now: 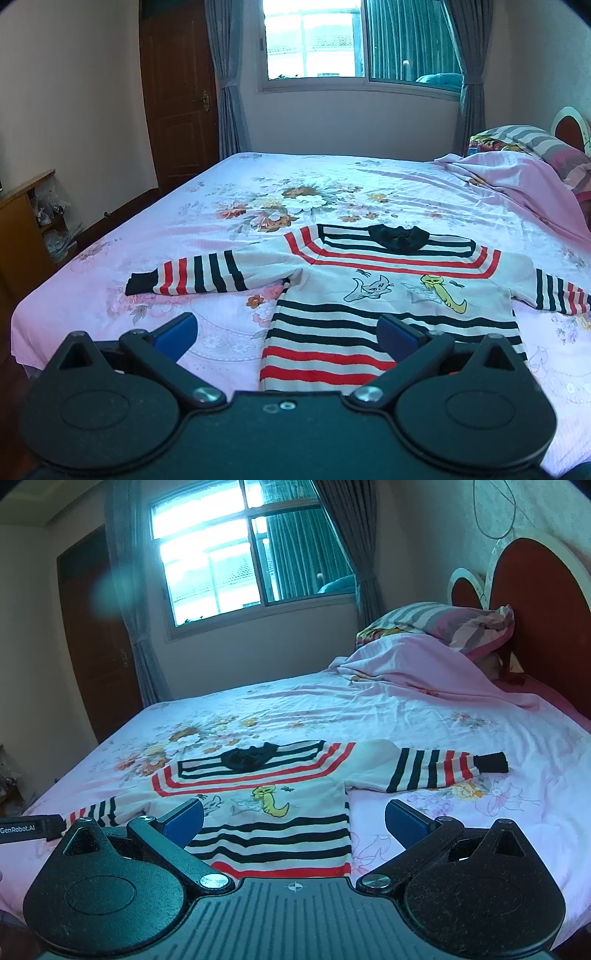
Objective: Fold small clothes
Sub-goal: 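Move both grippers toward the striped sweater lying on the bed, then grasp the black cuff of the sleeve nearest the left gripper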
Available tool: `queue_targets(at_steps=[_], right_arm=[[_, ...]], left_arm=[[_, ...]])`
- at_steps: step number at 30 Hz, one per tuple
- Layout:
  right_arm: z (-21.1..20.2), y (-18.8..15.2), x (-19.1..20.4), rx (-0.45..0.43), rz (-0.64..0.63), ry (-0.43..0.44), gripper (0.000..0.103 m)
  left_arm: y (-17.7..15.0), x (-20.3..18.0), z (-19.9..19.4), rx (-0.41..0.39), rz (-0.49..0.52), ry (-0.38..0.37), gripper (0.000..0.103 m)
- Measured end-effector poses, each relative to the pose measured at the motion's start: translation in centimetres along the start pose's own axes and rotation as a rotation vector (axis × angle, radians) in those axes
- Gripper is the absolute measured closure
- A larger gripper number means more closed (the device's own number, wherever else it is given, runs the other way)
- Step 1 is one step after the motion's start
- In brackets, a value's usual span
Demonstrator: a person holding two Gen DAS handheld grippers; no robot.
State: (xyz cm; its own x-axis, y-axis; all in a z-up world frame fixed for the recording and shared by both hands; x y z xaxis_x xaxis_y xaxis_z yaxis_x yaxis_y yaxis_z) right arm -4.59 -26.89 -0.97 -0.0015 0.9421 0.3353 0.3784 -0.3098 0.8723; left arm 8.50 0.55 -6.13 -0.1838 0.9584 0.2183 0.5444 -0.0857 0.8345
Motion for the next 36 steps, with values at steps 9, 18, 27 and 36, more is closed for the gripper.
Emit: queue_targets(at_steps=[9,18,27,36], right_arm=[[1.2,0.2,0.7,0.009,-0.021,0.007,0.000],[2.9,0.8,1.3,0.015,-0.042,0.018,0.000],[5.1,0.7,1.8,0.026,-0.041,0.030,0.000],[8.3,0.8,2.2,0.054,-0.055,0.034,0.000]], left_arm=[[0.5,0.3,1.0,0.004,-0.004,0.010,0.001],[0.8,1.0,2.5,0.029,-0.023,0.012,0.001],[0.8,2.0,4.9,0.064,-0.047,0.030,0.001],[1.5,2.6,7.6,0.083,-0.052,0.060,0.001]])
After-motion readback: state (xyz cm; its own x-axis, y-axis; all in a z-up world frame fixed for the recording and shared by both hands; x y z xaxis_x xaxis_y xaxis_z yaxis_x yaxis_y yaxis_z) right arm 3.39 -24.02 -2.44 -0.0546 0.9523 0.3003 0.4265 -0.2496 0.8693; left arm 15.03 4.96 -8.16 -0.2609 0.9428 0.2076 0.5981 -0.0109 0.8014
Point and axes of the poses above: each gripper's, at about its wrist camera, not at the fingertips, and z roughly the way its jaws point, x to its left, y to its top, the point moved 7 cm from there along z, roughly the way its jaws point, and after that the axes turned 15 degrees about y, right-handed, at the moved point
